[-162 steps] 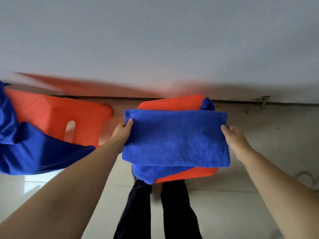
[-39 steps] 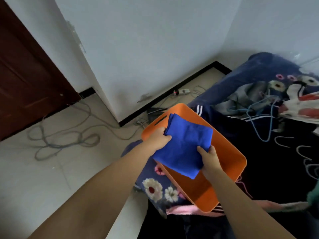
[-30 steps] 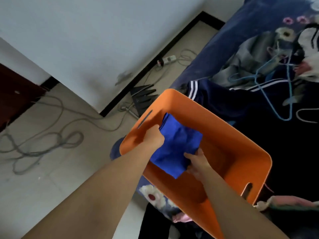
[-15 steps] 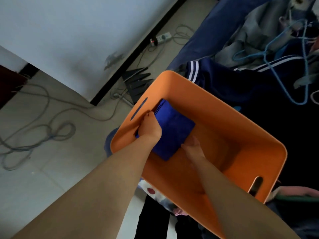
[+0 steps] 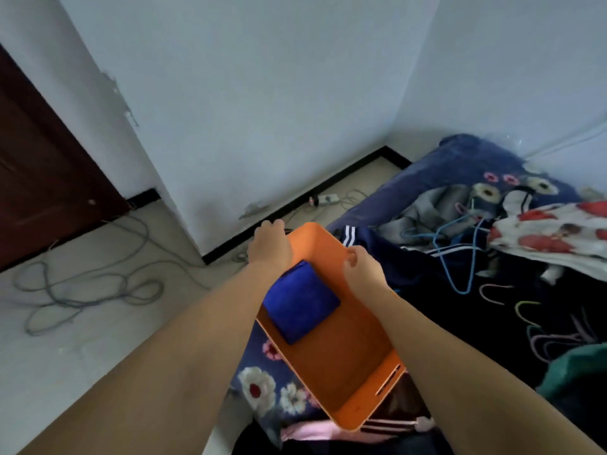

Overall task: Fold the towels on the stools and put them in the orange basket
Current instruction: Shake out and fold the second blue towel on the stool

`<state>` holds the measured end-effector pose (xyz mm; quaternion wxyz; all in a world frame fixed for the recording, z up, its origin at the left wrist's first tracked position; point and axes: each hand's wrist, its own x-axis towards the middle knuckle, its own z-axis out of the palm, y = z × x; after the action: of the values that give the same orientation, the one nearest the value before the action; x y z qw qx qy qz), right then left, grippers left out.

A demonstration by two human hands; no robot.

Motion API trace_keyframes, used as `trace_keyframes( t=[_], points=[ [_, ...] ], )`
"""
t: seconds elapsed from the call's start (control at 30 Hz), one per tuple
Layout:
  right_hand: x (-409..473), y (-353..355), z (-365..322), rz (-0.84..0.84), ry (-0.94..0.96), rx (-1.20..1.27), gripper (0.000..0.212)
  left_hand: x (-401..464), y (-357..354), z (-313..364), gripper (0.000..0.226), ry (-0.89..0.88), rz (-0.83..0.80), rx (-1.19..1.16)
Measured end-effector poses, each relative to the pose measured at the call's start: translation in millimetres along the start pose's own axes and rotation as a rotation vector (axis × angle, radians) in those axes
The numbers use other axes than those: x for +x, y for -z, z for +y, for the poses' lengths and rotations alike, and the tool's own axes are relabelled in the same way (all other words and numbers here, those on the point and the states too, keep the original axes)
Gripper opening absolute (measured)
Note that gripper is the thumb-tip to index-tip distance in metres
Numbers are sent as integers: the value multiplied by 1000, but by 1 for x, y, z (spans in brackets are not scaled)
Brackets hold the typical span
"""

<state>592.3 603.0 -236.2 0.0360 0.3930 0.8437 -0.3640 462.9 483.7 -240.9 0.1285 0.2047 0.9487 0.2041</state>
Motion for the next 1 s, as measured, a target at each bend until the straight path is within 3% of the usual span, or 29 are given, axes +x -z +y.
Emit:
trace_keyframes(
  t=[0.17, 0.43, 0.7, 1.0],
  points=[
    [-63, 36, -37, 115, 355, -269, 42, -68, 34, 19, 38, -50, 192, 11],
    [-136, 27, -89, 172, 690, -587, 42, -157, 107, -19, 33, -25, 343, 206],
    [-233, -50, -197, 109, 967, -630, 44, -259, 186, -153, 33, 275, 460, 251],
    [-441, -255, -298, -124, 1273, -644, 45, -495, 251, -382, 39, 725, 498, 250]
  ],
)
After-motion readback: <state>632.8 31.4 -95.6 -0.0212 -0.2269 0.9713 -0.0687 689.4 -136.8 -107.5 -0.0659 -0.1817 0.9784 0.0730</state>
